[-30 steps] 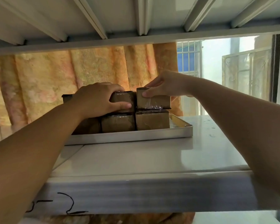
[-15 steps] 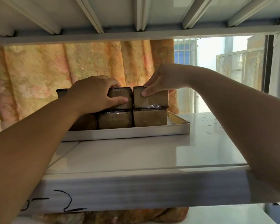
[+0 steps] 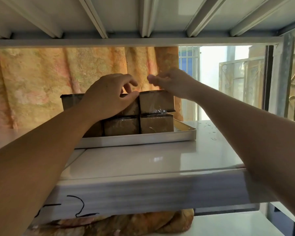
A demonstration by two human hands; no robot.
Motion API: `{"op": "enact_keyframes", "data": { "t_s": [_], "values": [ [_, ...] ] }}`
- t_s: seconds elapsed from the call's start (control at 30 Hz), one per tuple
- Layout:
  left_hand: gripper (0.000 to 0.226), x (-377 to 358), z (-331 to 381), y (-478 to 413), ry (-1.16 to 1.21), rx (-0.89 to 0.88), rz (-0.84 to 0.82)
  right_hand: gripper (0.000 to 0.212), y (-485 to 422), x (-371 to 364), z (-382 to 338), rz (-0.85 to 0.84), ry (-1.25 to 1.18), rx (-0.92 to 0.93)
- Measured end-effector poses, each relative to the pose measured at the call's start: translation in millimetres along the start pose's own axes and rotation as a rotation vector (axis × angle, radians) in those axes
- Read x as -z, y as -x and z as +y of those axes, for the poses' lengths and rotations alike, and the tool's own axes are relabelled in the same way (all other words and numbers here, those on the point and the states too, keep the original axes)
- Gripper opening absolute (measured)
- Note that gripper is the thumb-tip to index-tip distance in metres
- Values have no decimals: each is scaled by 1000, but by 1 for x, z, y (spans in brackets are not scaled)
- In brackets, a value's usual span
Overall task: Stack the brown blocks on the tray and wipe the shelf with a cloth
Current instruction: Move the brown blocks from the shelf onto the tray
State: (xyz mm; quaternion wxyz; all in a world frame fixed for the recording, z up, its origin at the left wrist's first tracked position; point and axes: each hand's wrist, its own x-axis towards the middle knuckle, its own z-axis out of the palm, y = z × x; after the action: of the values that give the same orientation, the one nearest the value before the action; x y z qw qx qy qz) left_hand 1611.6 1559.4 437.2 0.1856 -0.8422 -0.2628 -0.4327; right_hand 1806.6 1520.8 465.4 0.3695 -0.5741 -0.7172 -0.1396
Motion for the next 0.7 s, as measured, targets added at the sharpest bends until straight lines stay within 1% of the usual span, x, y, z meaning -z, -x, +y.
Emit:
{"op": "enact_keyframes", "data": {
  "t_s": [0.03,0.1,0.23,0.3,0.4,0.47,0.5,0.57,0.6,0.63,0.7],
  "values": [
    [24,-1,0,0,-4,-5,16,66,0,-1,0,89,-37,-5],
    [20,-1,0,0,-17,-21,44,60,0,1,-2,219,-57,-12],
    [23,4,11,3,112,-79,145,30,3,5,4,365,-13,-61],
    [33,5,19,3,146,-93,167,24,7,7,9,396,14,-93],
    [63,3,25,3,116,-127,85,24,17,8,20,337,144,-127],
    [75,2,26,4,115,-151,28,31,27,11,25,312,195,-128],
    [77,1,27,5,111,-157,17,38,32,13,28,304,223,-126],
    [70,2,33,5,96,-147,23,53,43,20,32,263,260,-148],
    [63,2,38,4,72,-139,22,54,48,23,35,215,250,-174],
    [52,2,45,4,37,-134,4,50,54,25,38,143,231,-201],
    [29,-3,61,2,-20,-126,-102,38,66,30,49,-59,263,-250]
  ]
}}
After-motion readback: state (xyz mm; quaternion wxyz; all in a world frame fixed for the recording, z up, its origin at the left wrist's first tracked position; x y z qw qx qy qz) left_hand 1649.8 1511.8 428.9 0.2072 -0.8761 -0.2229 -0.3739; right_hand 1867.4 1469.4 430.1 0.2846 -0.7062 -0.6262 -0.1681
